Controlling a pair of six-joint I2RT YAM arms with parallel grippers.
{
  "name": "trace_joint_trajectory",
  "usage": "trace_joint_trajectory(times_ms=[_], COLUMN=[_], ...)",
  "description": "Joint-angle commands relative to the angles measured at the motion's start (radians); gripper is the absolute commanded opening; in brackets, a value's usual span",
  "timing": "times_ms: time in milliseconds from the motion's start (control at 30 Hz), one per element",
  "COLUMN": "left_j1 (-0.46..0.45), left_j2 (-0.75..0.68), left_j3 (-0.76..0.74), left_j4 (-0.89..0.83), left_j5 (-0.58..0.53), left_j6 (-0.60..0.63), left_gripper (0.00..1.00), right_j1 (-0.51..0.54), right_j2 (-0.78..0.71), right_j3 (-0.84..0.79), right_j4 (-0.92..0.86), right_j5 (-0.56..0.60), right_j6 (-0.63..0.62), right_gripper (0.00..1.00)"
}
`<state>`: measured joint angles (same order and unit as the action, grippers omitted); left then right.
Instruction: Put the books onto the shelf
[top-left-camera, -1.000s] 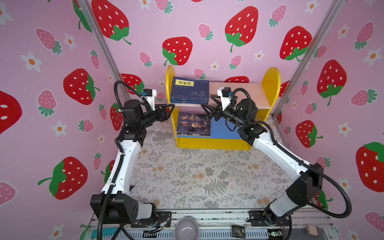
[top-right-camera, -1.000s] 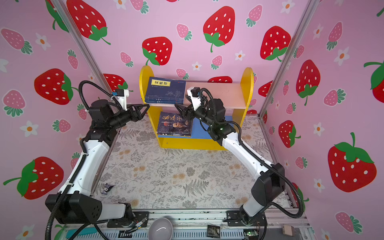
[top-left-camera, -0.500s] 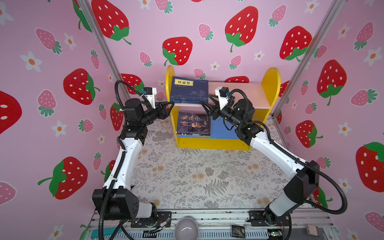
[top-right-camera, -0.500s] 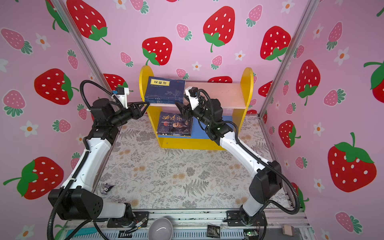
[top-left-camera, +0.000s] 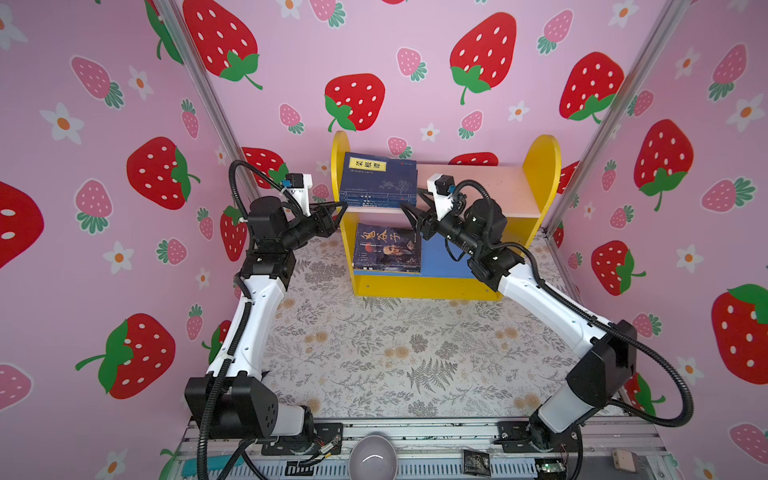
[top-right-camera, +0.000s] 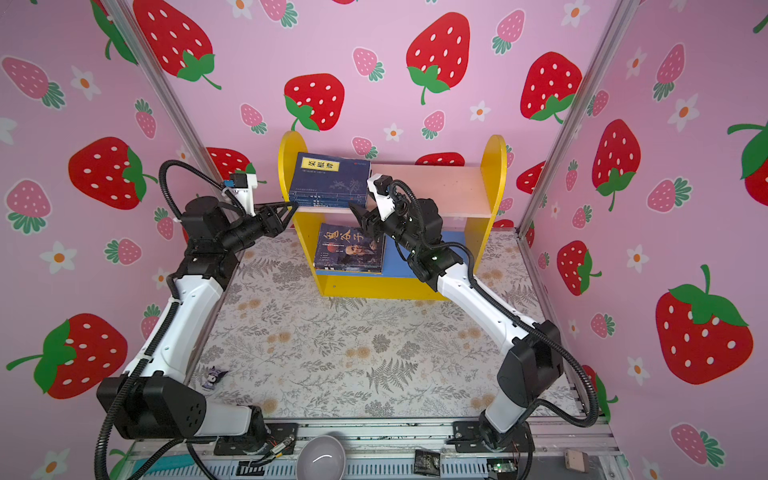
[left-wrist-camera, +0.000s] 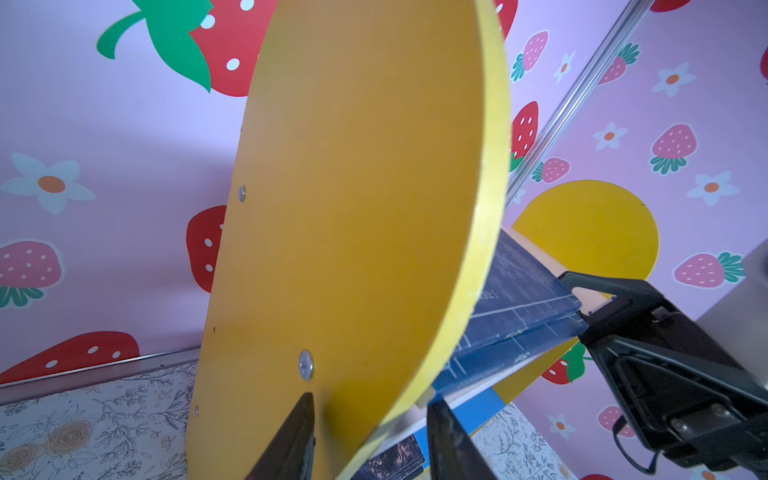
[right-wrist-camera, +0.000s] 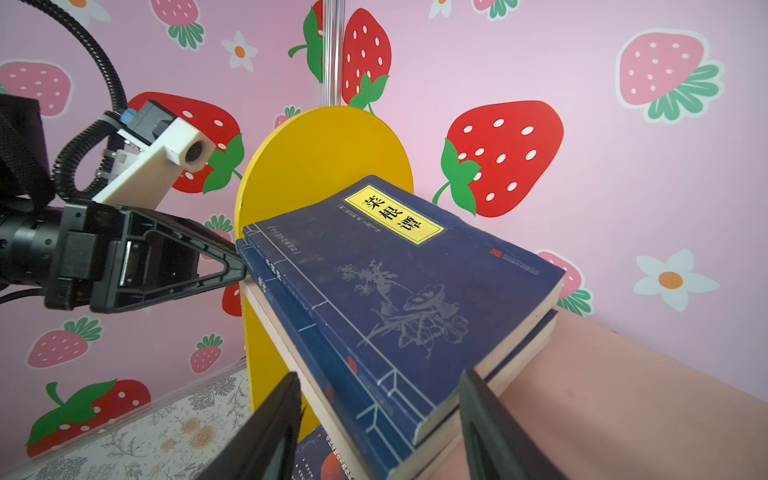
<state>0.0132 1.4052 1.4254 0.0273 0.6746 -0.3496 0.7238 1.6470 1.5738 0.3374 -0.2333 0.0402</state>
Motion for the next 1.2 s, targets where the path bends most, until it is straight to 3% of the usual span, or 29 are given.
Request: trace_joint_trajectory(times_ms=[0,200,433,733,1167], left_j1=[-0.005,-0.004,-0.004,-0.005,-0.006], left_j2=[-0.040,-0.058,-0.052,-0.002,-0.022], left_j3=[0.011,-0.011,0.002,0.043,0.014], left_j4=[0.048,-0.021,0.000,0.012,0.040], left_j5=[0.028,-0.023,-0.016,-0.023,-0.063], left_j6=[0.000,0.031,0.019,0.010,-0.002], left_gripper=[0.45,0.45,0.46,0.40,0.33], right_j1=[0.016,0.032,0.051,0.056,0.061], right_j2=[0.038,0.037,0.037,0.041,0.030], right_j3=[-0.011,-0.011,-0.018,-0.019,-0.038], right_j4=[-0.057,-0.053,-0.056,-0.047,-0.037], right_j5=[-0.001,0.043,0.085,0.090,0.079], right_j6=[-0.021,-0.040,-0.067,-0.072,-0.057], right_gripper=[0.57,0.45,0.38,0.35,0.39])
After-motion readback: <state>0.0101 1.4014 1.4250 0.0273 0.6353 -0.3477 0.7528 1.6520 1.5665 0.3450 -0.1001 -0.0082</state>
